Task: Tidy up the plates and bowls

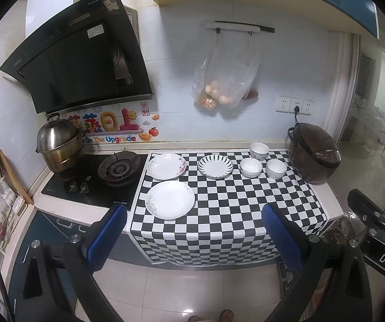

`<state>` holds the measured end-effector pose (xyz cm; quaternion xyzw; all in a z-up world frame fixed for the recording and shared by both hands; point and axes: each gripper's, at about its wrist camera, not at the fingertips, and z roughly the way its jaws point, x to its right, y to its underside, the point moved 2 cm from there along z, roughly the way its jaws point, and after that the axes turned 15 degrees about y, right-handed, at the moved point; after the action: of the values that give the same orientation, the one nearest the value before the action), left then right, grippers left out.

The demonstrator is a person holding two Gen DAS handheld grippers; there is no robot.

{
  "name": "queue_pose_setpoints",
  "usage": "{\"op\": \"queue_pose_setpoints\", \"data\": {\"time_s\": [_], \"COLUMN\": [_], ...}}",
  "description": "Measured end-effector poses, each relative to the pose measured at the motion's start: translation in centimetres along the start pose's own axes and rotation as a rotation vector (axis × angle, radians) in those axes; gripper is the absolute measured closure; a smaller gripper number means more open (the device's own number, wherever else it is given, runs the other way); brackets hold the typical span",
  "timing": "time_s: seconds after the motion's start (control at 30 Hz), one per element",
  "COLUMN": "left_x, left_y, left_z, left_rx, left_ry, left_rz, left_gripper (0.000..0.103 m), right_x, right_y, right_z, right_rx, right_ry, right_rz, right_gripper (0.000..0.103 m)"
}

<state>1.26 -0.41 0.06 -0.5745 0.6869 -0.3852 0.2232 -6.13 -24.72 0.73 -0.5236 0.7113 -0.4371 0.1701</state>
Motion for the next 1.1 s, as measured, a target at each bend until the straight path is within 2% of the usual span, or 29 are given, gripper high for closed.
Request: {"op": "queue_pose_setpoints", "data": {"time_s": [0.33,1.1], "left_x": [0.3,-0.6], "left_y": [-0.4,0.0], "left_z": [-0.1,-0.2], "left_rx": [0.011,0.024], "left_ry": [-0.007,-0.011], "left_rz": [0.002,-0.003], "left_gripper": [0.000,0.000], "right_x": [0.1,0.2], "right_y": [-0.9,-0.4], "right_z": [-0.2,-0.1], "right_rx": [0.003,0.007], "right_ry": [0.001,0.001], "right_rz": [0.000,-0.006], "right_gripper": [0.000,0.000]}}
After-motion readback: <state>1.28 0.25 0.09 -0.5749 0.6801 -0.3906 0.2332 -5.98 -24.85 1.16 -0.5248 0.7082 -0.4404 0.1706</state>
